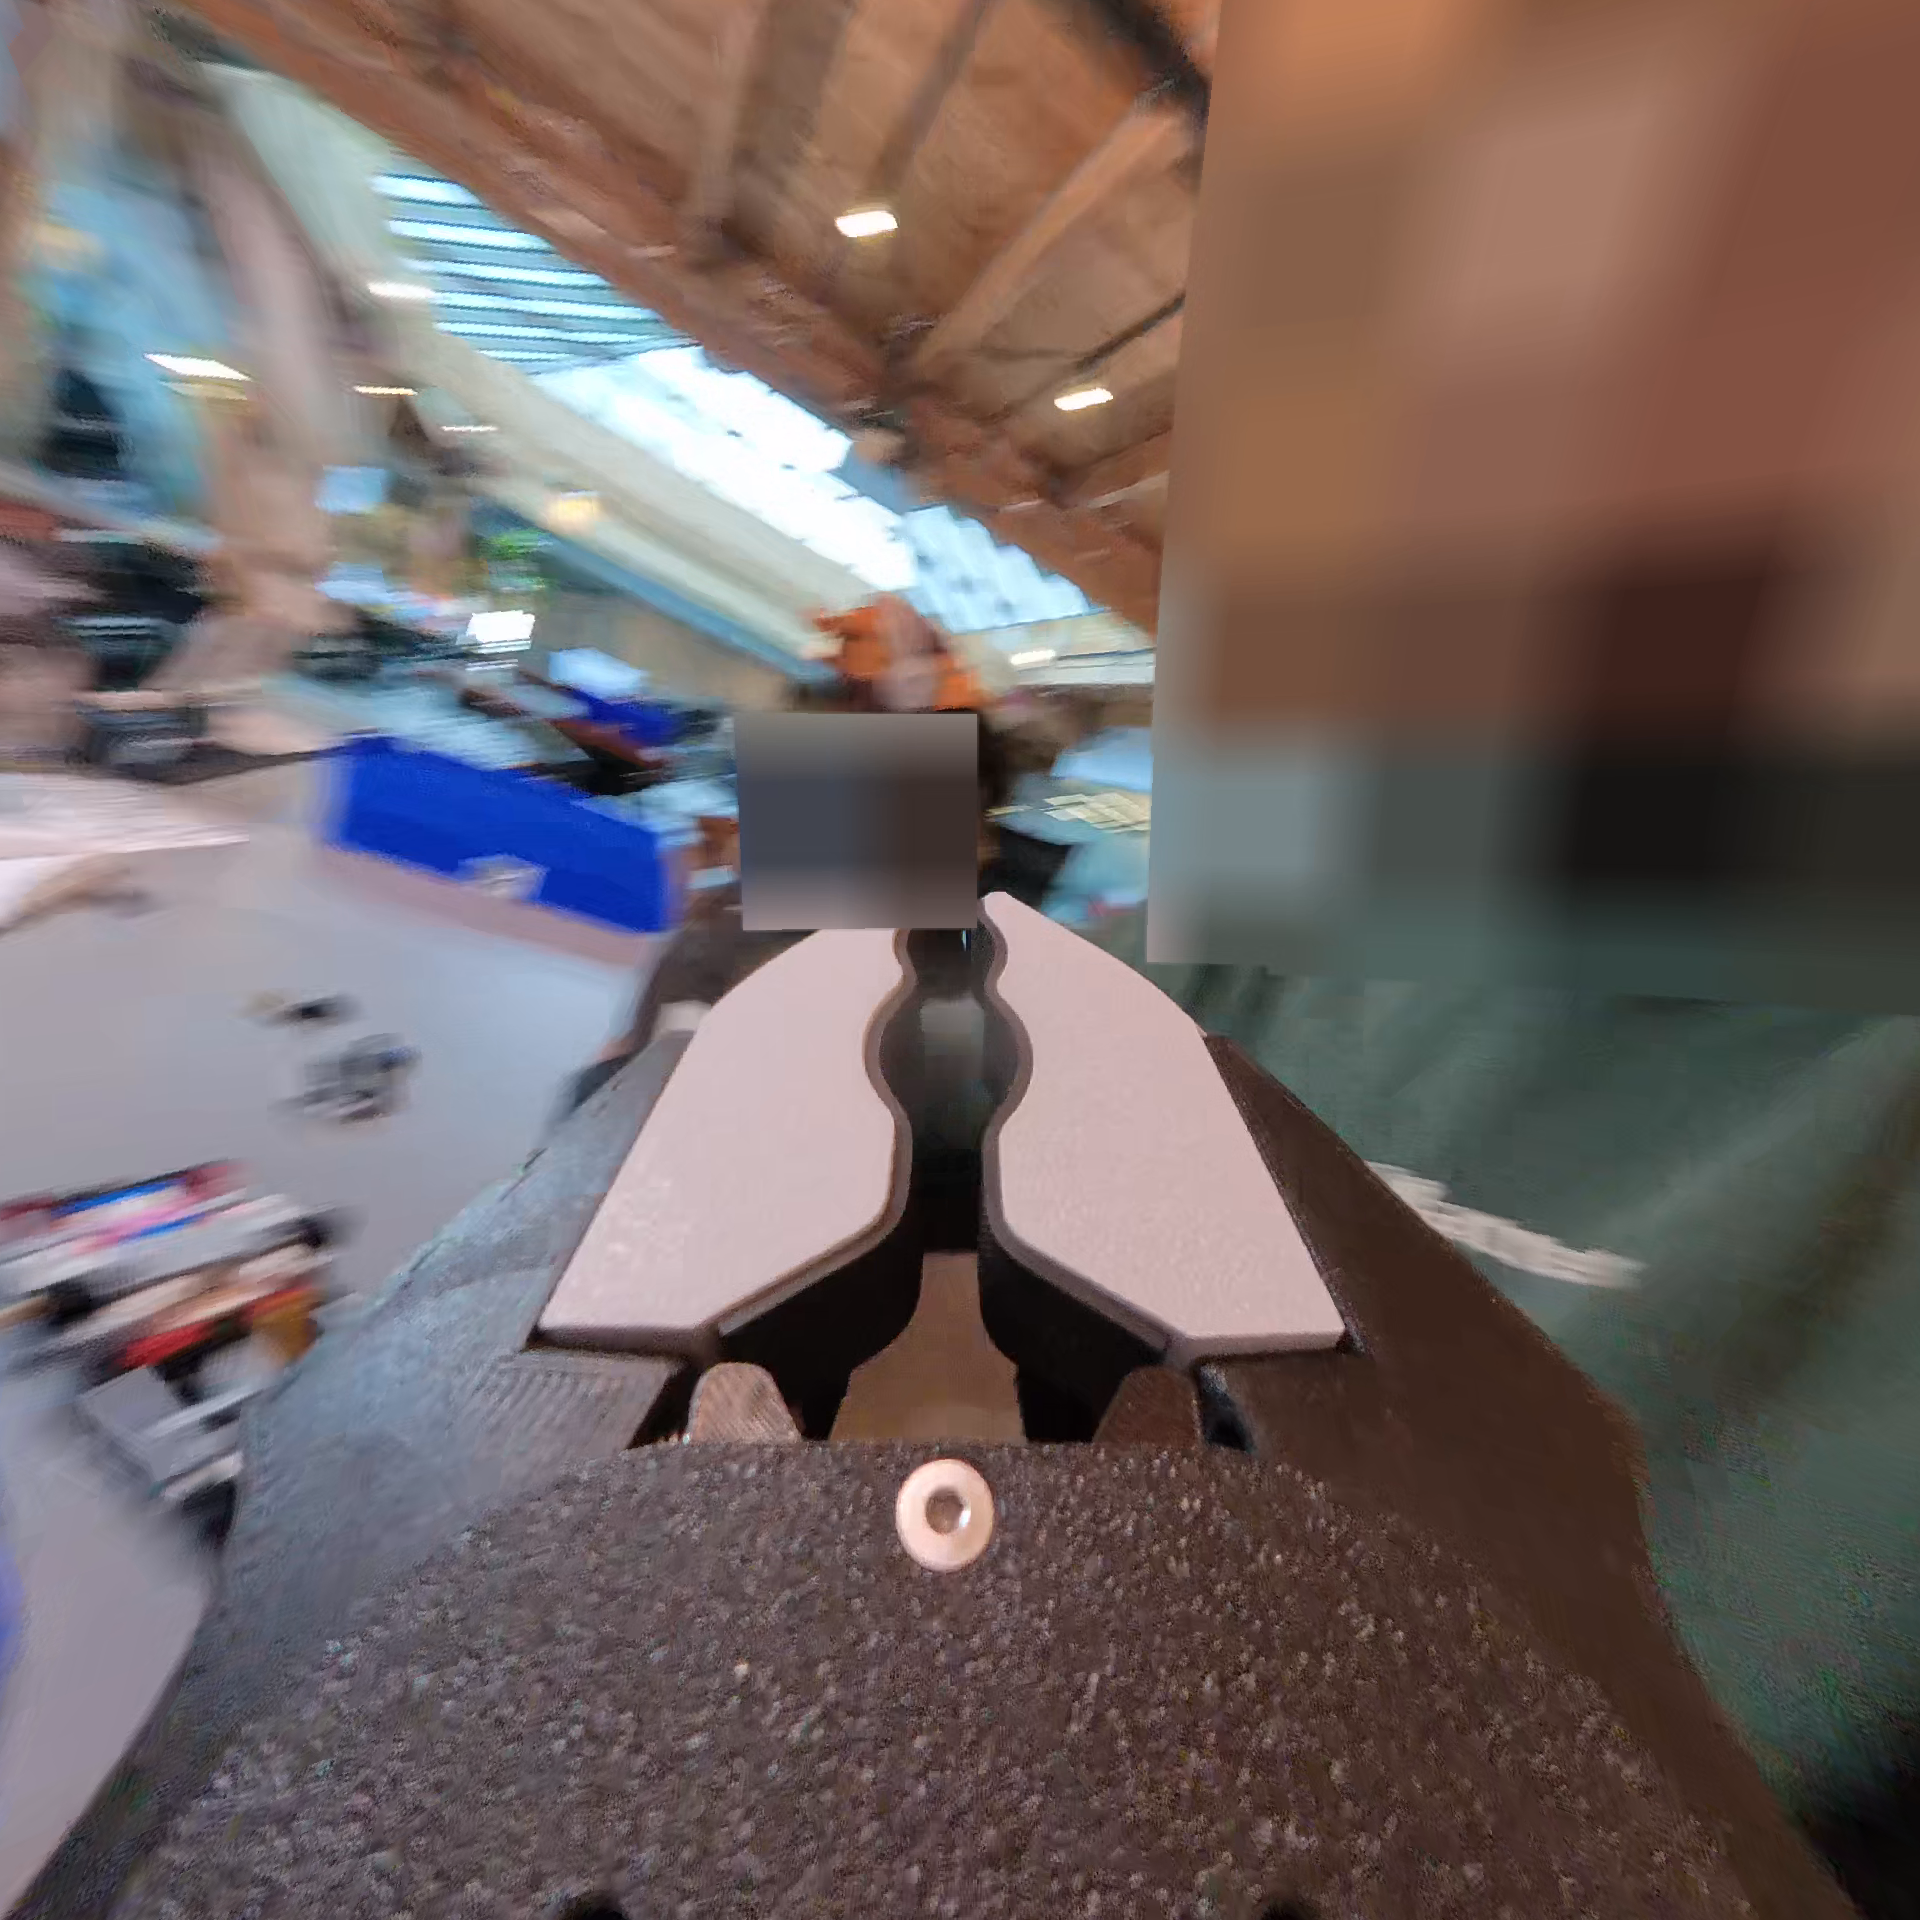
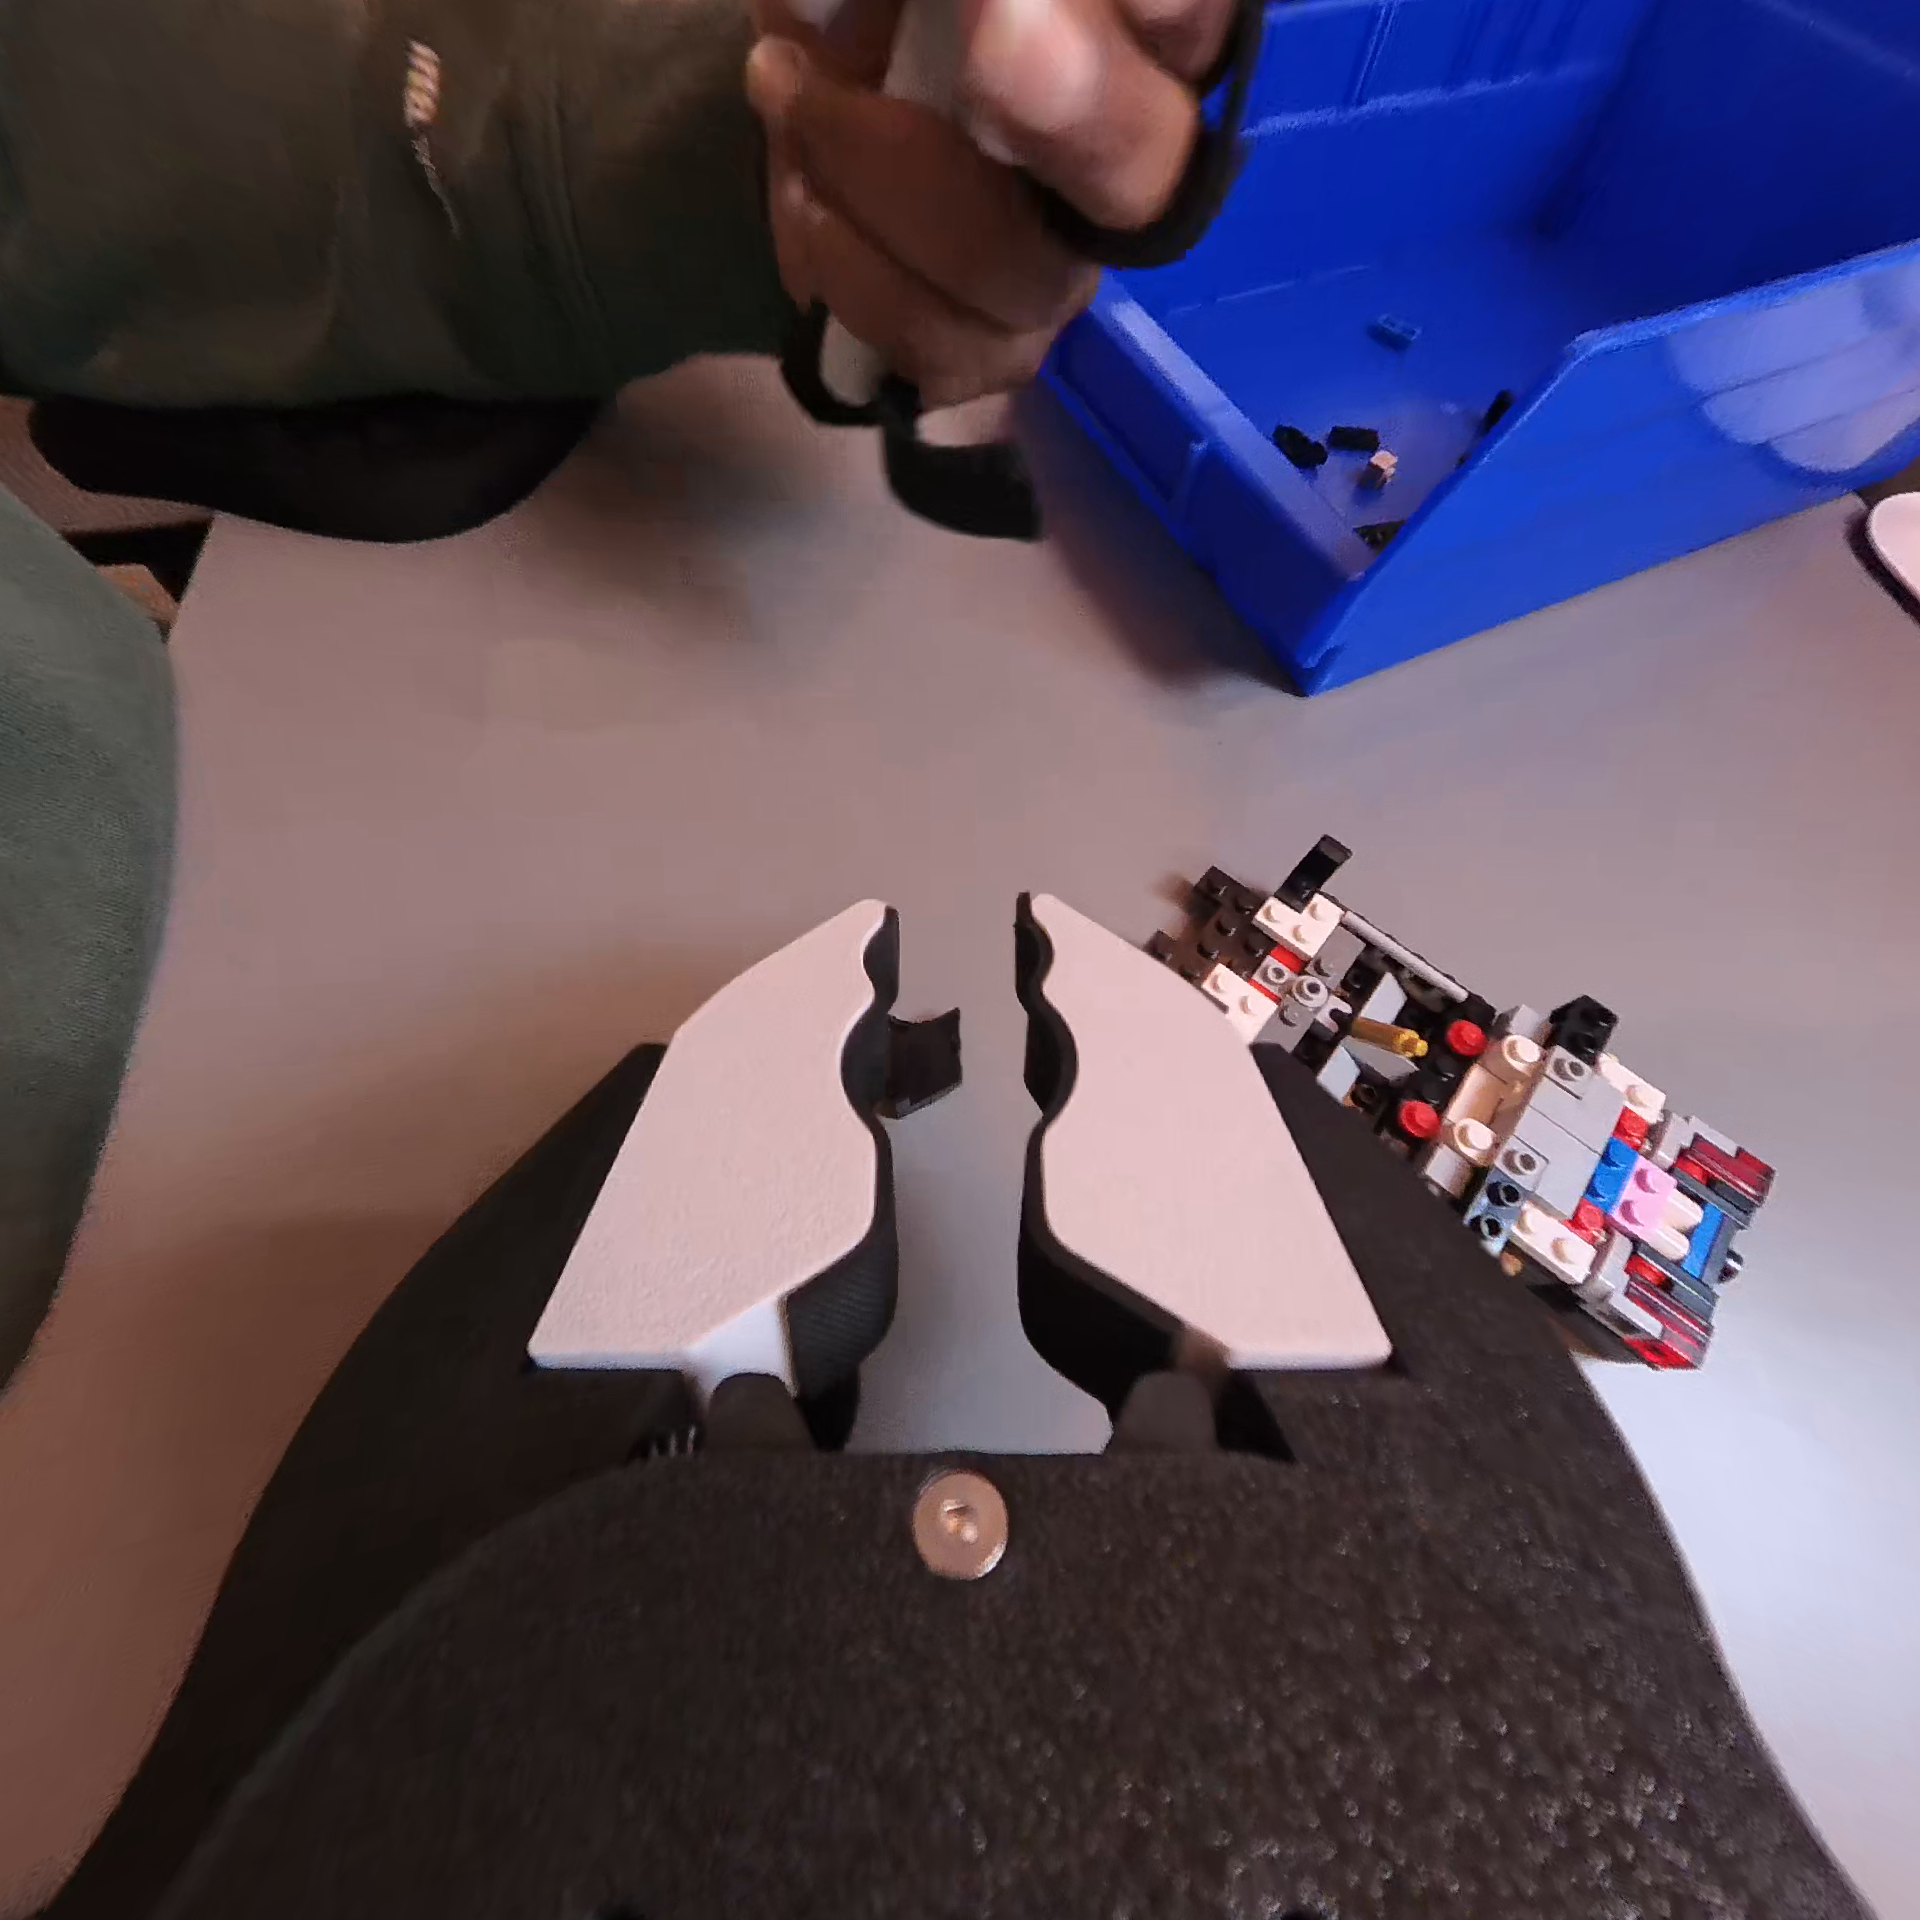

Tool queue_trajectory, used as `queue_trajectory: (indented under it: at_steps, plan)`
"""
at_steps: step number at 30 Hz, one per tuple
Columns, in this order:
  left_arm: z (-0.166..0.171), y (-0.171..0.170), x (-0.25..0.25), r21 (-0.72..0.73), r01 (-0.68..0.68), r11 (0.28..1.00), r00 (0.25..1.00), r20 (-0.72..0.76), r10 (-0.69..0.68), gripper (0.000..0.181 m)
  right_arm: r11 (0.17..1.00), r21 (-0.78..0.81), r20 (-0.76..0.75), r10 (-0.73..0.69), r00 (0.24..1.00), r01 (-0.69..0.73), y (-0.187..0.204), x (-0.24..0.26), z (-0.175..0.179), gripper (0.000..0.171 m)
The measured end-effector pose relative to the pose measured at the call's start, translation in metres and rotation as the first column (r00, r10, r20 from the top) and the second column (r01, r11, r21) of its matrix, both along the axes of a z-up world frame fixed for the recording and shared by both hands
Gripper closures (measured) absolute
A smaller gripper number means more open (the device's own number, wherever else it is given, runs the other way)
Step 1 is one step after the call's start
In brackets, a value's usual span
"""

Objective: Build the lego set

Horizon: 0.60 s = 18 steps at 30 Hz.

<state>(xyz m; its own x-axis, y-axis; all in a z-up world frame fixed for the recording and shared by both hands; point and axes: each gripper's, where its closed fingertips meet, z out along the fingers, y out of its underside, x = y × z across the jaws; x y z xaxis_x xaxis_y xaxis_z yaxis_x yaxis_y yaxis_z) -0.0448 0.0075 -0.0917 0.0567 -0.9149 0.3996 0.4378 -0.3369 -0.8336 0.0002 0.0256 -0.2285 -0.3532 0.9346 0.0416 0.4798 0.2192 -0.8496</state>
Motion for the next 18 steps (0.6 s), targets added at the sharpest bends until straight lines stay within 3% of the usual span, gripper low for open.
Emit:
queue_trajectory:
  at_steps: [2, 4, 7, 9, 11, 15, 18]
  plan:
    - [-0.015, 0.034, -0.009, -0.012, -0.268, 0.963, 0.947, -0.187, 0.261, 0.176, 1.0, 0.0, 0.005, -0.007, 1.0, 0.007, 0.002, 0.0, -0.001, 0.15]
    - [-0.023, 0.056, -0.026, 0.064, -0.48, 0.875, 0.802, -0.371, 0.467, 0.176, 1.0, 0.002, 0.012, -0.012, 1.0, 0.012, 0.003, 0.0, -0.002, 0.15]
    - [-0.033, 0.079, -0.07, 0.21, -0.729, 0.651, 0.441, -0.584, 0.682, 0.176, 1.0, 0.008, 0.044, -0.017, 0.999, 0.016, 0.006, 0.002, -0.008, 0.15]
    - [-0.048, 0.084, -0.101, 0.298, -0.799, 0.523, 0.198, -0.691, 0.695, 0.176, 1.0, -0.007, 0.096, 0.009, 0.995, -0.008, 0.003, 0.006, -0.017, 0.149]
    - [-0.068, 0.085, -0.125, 0.358, -0.814, 0.457, 0.02, -0.769, 0.639, 0.176, 0.999, -0.011, 0.135, 0.038, 0.99, -0.037, -0.002, 0.009, -0.024, 0.147]
    - [-0.104, 0.082, -0.138, 0.349, -0.813, 0.467, -0.087, -0.865, 0.495, 0.173, 0.997, 0.008, 0.184, 0.071, 0.98, -0.073, -0.008, 0.012, -0.033, 0.146]
    - [-0.119, 0.079, -0.135, 0.296, -0.806, 0.512, -0.077, -0.911, 0.406, 0.142, 0.996, 0.039, 0.226, 0.064, 0.972, -0.075, -0.005, 0.016, -0.041, 0.149]
